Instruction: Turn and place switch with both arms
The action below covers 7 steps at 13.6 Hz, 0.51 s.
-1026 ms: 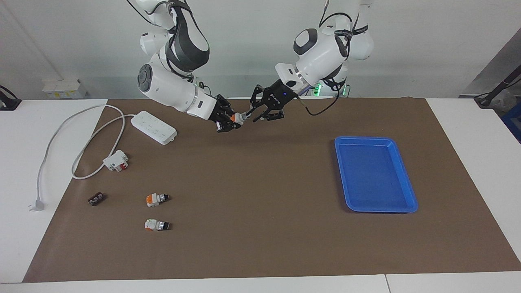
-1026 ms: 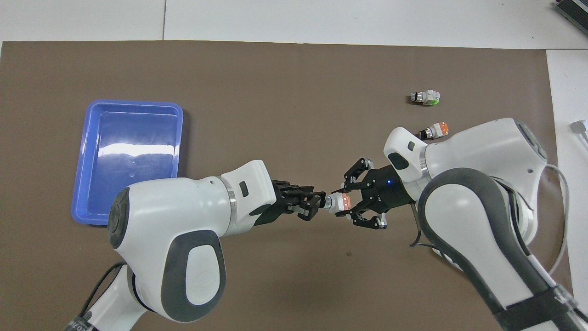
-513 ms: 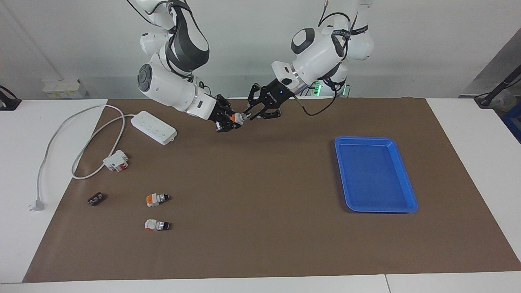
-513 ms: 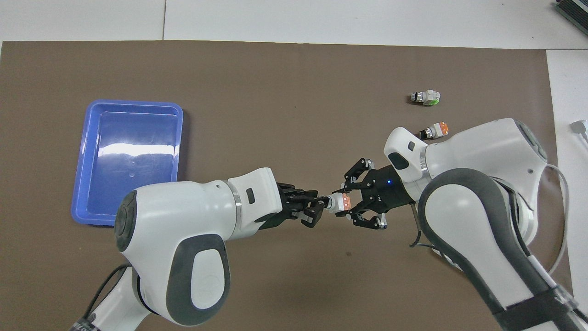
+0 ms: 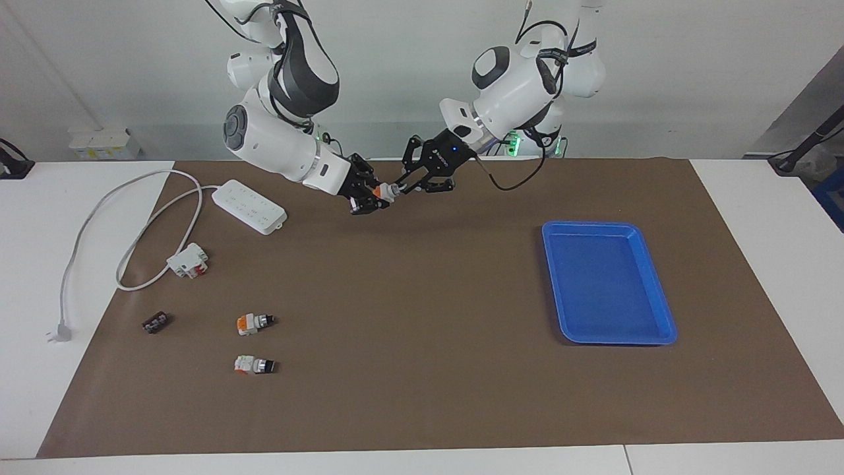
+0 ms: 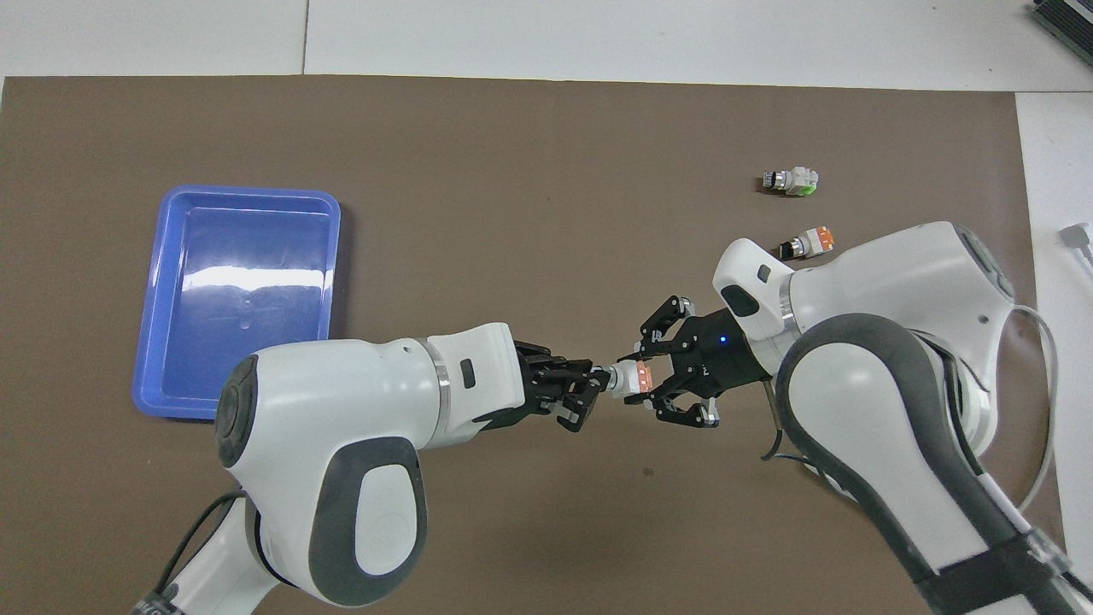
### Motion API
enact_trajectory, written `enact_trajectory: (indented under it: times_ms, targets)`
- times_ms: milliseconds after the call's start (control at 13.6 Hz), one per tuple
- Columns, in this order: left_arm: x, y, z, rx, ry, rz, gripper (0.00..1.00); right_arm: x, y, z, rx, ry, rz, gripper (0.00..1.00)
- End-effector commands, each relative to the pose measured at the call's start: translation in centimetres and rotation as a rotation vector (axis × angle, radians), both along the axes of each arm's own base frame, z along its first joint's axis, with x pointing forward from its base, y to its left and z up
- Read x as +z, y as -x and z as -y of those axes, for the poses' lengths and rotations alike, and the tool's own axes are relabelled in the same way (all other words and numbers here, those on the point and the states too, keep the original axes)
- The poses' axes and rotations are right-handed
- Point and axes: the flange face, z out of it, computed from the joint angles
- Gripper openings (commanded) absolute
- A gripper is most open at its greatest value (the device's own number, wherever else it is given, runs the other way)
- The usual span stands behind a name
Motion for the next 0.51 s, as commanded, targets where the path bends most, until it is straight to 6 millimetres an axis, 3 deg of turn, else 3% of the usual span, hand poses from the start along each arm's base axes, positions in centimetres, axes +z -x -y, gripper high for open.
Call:
enact_trajectory:
  times_ms: [0, 73, 440]
  targets:
    - [-0.89, 0.99, -0.66, -0.036, -0.002, 0.012, 0.23, 0.9, 0.56, 0.12, -0.026, -0.021, -0.012, 0.0]
    - [-0.89, 1.03, -0.7, -0.042, -0.004, 0.018, 0.22, 1.04, 0.54, 0.18, -0.026, -0.022, -0.01, 0.0]
    - [-0.88, 1.01, -0.71, -0.046, -0.005, 0.025, 0.0, 1.66, 0.59, 0.59, -0.029, -0.022, 0.0, 0.0]
